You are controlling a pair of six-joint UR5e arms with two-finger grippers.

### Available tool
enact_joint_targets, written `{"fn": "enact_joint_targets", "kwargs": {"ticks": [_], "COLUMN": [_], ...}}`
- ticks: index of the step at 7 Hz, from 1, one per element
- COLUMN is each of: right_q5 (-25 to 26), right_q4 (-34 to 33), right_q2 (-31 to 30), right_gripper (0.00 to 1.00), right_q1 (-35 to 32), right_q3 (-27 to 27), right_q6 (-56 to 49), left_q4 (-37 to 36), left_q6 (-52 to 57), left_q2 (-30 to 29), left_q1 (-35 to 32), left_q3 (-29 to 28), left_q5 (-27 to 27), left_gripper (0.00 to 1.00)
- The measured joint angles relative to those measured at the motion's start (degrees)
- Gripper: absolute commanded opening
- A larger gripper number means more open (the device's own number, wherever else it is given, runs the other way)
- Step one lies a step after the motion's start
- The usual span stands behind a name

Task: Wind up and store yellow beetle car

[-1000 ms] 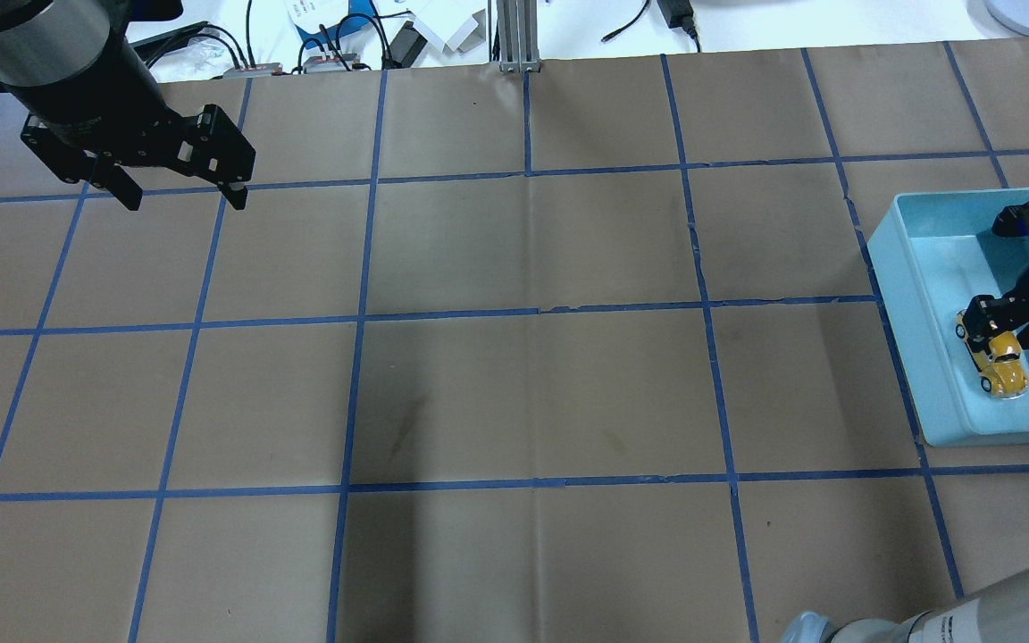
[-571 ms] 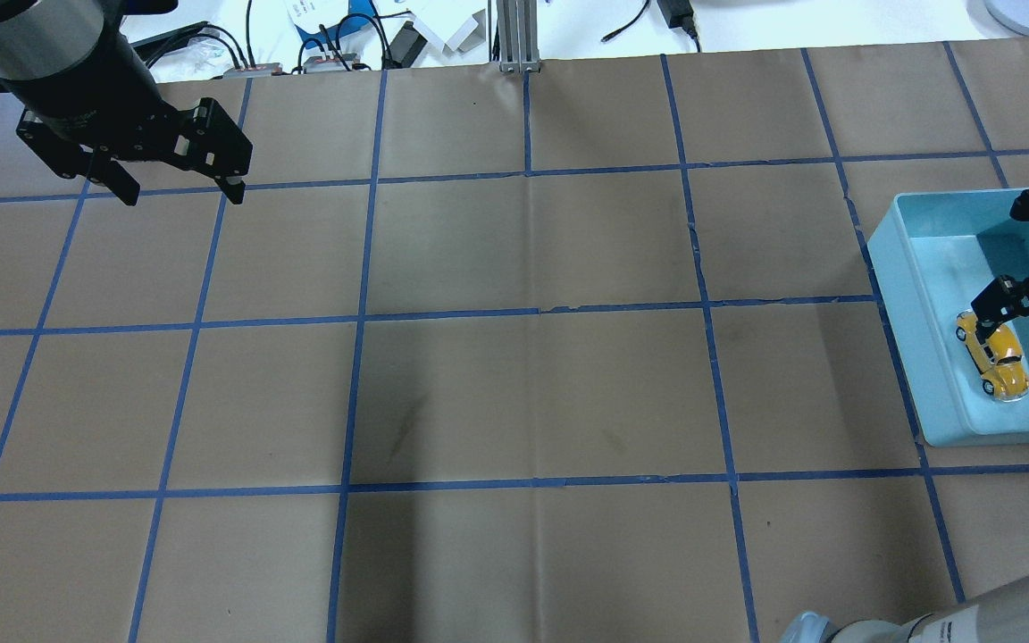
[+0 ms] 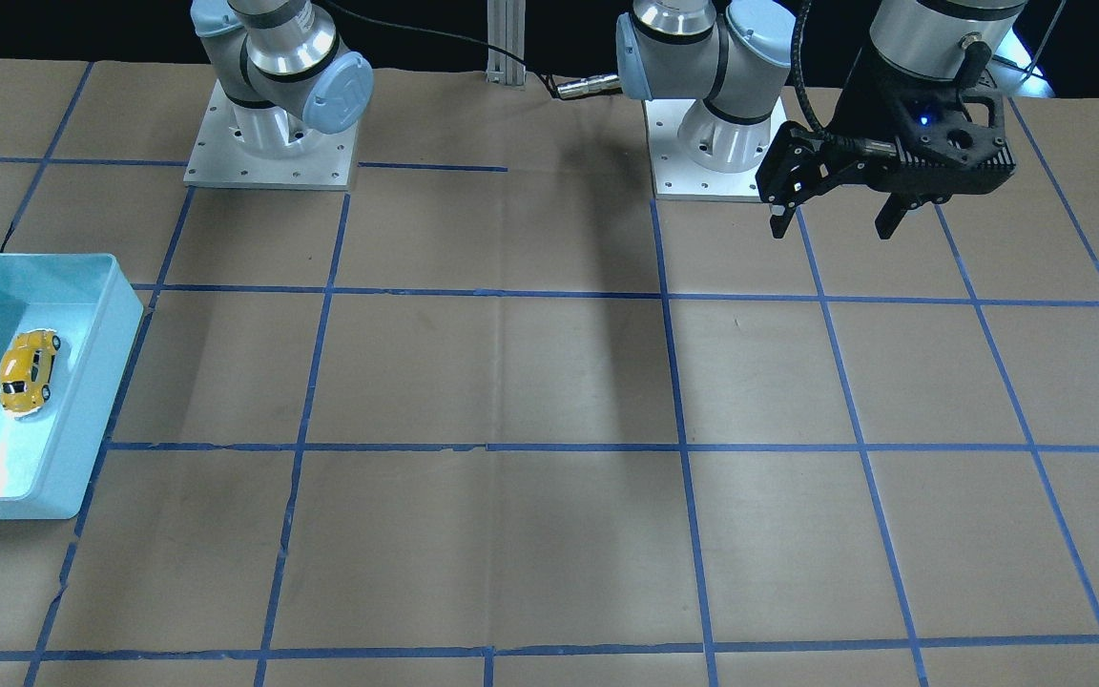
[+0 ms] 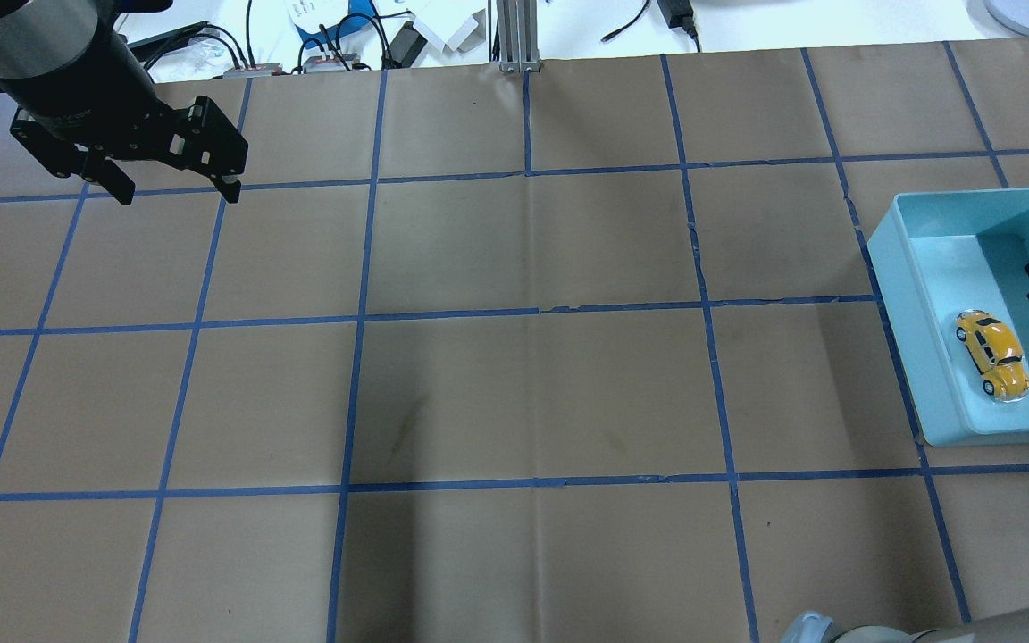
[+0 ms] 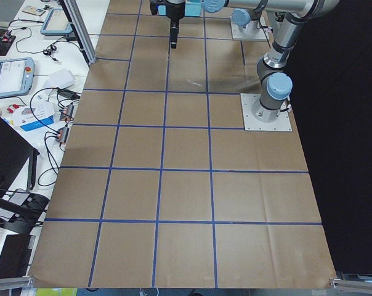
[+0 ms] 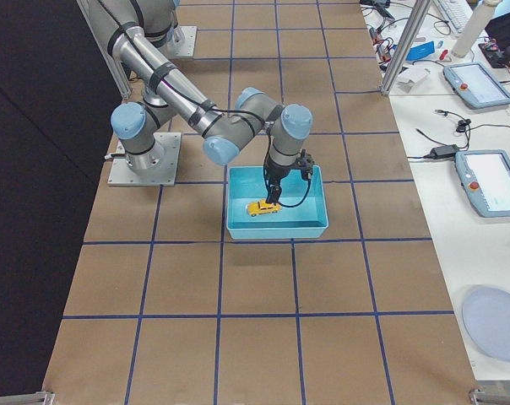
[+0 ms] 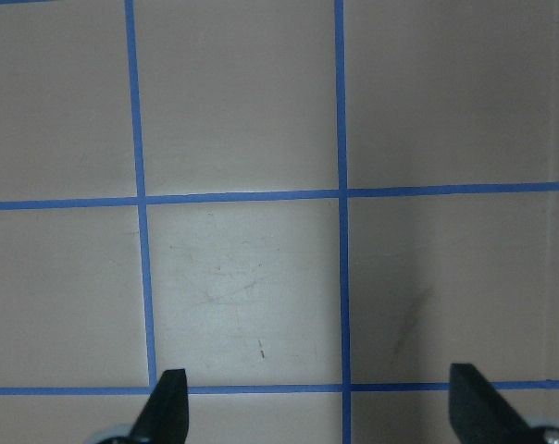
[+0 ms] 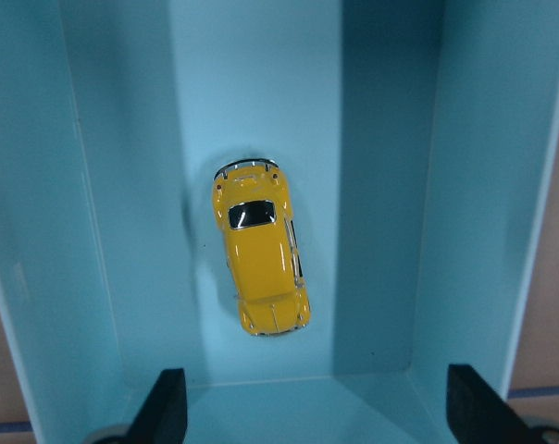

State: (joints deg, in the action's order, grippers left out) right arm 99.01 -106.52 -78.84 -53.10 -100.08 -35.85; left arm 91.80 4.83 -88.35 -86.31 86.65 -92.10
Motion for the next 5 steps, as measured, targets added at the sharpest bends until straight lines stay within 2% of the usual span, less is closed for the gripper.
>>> {"fn": "enact_joint_targets", "kwargs": {"ticks": [5], "right_q5": [-0.5], "right_q4": [16.0], "right_q2": [-6.4], "right_gripper": [1.0], "right_q1": [-0.6], "right_q3": [15.1], "right_q6": [0.5], "left_q4": [0.1], "left_q6": [0.1], "left_q2": [0.2], "left_q1": [0.1], "left_q3": [-0.4], "left_q5": [0.2], "left_gripper": [1.0]}}
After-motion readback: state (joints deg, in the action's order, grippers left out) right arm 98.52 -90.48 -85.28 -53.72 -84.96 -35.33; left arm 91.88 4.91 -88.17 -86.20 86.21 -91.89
